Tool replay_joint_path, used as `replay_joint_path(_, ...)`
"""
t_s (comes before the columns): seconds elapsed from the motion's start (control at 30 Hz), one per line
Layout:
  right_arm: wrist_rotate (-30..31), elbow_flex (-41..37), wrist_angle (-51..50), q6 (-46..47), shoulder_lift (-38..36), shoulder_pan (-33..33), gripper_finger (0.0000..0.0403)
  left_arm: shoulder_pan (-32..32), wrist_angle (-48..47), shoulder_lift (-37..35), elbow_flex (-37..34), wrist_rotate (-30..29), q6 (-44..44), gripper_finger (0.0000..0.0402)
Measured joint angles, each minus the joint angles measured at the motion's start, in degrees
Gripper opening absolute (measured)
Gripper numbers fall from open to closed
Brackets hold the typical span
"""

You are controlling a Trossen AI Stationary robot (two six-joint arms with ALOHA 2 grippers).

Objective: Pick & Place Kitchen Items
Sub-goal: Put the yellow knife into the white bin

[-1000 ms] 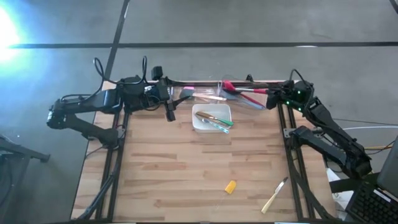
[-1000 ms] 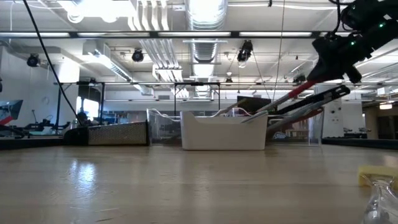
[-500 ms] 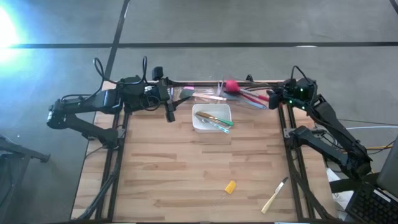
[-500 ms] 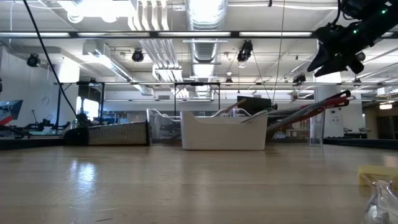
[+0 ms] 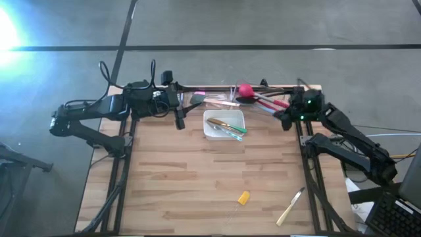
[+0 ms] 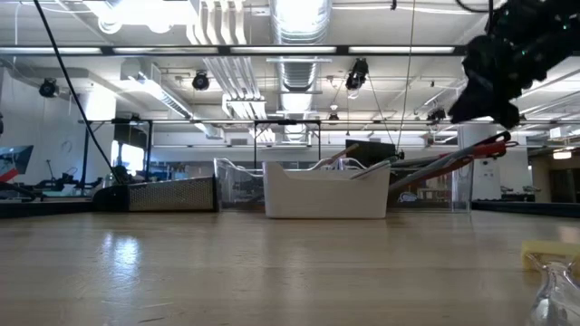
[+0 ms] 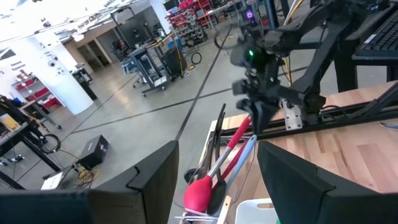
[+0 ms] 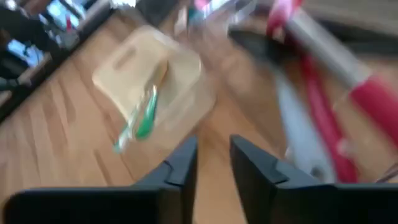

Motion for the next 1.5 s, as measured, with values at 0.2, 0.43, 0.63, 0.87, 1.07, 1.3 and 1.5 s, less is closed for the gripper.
replay_joint_path(0.2,2.03,-1.94,4.32,1.56,0.68,4.22,0.0014,0.00,0.02,0.00,-0.01,0.00,1.27,0.0225)
replay_joint_path(0.43,4.64,-1.37,1.88,1.86,6.61,9.57,0.0008,0.00,0.02,0.12,-0.08,0.00,2.18,0.0225)
replay_joint_path(0.63,8.54,1.78,-2.27,-1.02,14.81,13.88,0.0008,0.00,0.00,1.05,-0.13,-0.01,4.17,0.0225)
replay_joint_path(0.87,14.23,7.15,-8.36,-3.84,23.91,15.21,0.0008,0.01,-0.02,2.20,-0.20,-0.02,5.16,0.0225)
replay_joint_path(1.07,19.51,10.73,-11.22,-6.01,30.16,15.21,0.0008,0.09,0.00,2.29,-0.22,-0.02,5.65,0.0225)
replay_joint_path(1.3,25.95,13.90,-14.79,-7.97,36.70,15.11,0.0008,0.09,-0.01,2.29,-0.22,-0.04,6.26,0.0225)
replay_joint_path(1.5,31.86,15.53,-14.76,-8.41,39.95,15.15,0.0008,0.09,-0.02,2.29,-0.22,-0.04,6.53,0.0225)
